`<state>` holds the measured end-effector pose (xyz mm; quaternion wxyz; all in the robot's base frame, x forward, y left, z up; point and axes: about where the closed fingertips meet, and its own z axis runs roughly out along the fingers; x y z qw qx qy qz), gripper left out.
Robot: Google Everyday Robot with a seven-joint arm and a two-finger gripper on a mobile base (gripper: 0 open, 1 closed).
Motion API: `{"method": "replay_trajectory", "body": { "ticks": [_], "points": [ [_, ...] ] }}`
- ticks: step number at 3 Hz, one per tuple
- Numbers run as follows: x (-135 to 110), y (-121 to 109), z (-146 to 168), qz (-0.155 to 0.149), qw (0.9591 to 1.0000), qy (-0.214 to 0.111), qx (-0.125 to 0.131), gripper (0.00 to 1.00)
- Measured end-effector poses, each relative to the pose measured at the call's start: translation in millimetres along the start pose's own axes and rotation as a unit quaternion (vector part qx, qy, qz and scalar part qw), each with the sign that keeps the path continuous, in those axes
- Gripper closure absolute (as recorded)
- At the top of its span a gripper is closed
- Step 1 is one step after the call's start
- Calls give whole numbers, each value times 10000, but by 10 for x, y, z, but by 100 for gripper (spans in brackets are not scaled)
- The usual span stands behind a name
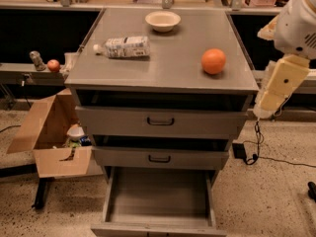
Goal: Place orange into bottom drawer
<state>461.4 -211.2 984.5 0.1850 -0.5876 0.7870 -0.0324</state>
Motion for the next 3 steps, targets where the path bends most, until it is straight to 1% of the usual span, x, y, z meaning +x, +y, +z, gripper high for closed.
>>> {"method": "replay_trajectory", "body": {
  "ticks": [1, 2, 3],
  "points": [
    [-136, -332, 202, 146, 9994, -318, -49, 0],
    [-161, -661, 499, 361, 9976, -578, -133, 0],
    [-44, -946, 948, 865, 9920, -863, -333, 0]
  ]
}}
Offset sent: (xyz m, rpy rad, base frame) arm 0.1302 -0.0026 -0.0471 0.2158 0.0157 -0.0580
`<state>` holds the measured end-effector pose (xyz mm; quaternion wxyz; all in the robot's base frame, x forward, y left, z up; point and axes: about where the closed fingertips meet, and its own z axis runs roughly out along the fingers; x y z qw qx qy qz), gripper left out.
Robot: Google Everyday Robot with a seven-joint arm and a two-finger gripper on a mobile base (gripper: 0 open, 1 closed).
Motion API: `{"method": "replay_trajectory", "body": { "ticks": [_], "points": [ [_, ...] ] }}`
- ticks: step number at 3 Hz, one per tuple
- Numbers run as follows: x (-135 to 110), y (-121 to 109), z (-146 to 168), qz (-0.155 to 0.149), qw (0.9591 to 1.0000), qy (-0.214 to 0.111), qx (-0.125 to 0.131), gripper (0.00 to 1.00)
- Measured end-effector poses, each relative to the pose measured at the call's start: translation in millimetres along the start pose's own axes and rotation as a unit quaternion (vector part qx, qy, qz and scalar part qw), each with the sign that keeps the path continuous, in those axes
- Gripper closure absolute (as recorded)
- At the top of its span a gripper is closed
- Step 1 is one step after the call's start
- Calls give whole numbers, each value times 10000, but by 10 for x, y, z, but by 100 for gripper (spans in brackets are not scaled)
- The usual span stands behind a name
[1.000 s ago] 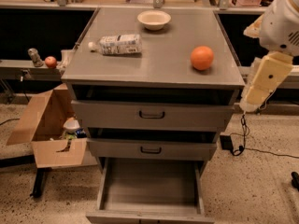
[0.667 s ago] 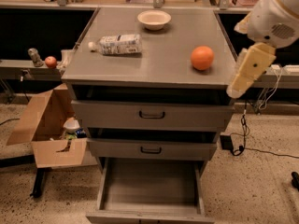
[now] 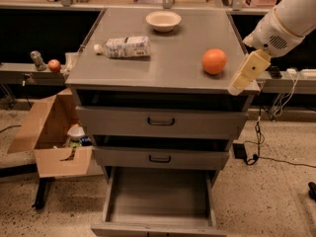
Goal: Place orange into bottom drawer
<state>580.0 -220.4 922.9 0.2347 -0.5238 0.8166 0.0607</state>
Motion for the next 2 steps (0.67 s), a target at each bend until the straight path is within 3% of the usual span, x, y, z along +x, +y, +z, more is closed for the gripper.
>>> {"method": "replay_trajectory", "body": {
  "ticks": [1, 2],
  "points": [
    [0, 0, 0, 0, 10000, 0, 0, 0],
    [23, -183, 101, 154, 9996, -214, 71, 0]
  ]
}}
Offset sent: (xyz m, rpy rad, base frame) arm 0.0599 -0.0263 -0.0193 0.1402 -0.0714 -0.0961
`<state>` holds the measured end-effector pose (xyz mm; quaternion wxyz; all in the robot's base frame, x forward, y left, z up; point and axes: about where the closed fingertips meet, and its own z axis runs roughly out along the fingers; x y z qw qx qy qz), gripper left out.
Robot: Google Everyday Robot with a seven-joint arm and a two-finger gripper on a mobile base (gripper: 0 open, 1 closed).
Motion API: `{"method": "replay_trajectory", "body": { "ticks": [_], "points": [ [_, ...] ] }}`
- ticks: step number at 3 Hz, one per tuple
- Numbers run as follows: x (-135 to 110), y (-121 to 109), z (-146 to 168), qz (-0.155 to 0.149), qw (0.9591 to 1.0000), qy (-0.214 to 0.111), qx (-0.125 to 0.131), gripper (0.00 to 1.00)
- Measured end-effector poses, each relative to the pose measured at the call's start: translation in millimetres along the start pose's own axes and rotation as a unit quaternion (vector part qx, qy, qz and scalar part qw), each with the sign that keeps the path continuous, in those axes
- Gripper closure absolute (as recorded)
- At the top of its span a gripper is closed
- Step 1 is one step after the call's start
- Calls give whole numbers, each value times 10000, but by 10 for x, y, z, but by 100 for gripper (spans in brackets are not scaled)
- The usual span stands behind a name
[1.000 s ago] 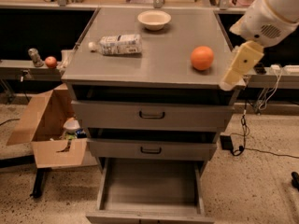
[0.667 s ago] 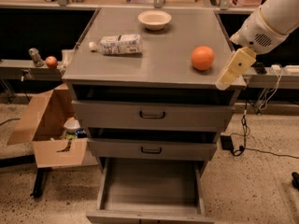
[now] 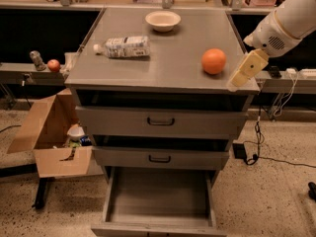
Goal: Place orange into bottom drawer
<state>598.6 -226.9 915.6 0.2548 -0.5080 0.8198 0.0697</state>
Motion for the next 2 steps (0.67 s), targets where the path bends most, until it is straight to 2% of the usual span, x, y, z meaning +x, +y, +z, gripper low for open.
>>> {"method": "replay_trajectory", "body": {
  "ticks": [2],
  "points": [
    [-8, -475, 324, 390, 9974, -574, 205, 0]
  ]
}}
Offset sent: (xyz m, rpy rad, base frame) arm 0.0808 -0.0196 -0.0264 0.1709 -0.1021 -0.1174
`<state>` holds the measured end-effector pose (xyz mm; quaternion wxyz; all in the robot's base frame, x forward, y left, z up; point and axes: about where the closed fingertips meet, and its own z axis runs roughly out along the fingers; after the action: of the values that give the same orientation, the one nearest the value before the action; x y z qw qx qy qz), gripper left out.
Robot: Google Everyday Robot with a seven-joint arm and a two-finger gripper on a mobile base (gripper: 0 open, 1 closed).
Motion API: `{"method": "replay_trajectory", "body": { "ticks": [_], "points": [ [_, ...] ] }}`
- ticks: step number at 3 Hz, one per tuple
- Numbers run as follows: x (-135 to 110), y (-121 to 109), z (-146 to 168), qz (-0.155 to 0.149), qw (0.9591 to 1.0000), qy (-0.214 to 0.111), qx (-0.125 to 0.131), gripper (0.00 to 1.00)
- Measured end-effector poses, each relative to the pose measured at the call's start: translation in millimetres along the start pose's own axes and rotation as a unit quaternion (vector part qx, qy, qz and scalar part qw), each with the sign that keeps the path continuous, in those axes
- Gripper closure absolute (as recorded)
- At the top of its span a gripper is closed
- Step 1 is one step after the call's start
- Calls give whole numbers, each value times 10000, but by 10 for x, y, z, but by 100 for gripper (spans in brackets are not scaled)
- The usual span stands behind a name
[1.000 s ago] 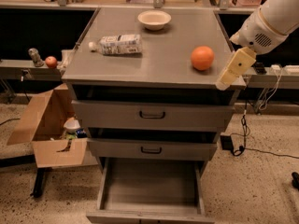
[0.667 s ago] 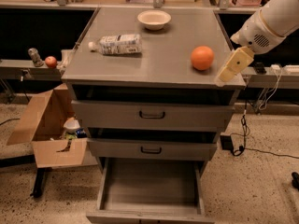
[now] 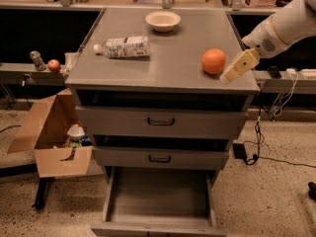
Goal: Place orange into bottom drawer
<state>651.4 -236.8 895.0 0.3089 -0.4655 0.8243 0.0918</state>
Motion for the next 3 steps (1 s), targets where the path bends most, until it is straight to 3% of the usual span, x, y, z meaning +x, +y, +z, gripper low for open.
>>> {"method": "replay_trajectory", "body": {
  "ticks": [3],
  "points": [
    [-22, -444, 452, 303, 9987, -365, 209, 0]
  ]
}}
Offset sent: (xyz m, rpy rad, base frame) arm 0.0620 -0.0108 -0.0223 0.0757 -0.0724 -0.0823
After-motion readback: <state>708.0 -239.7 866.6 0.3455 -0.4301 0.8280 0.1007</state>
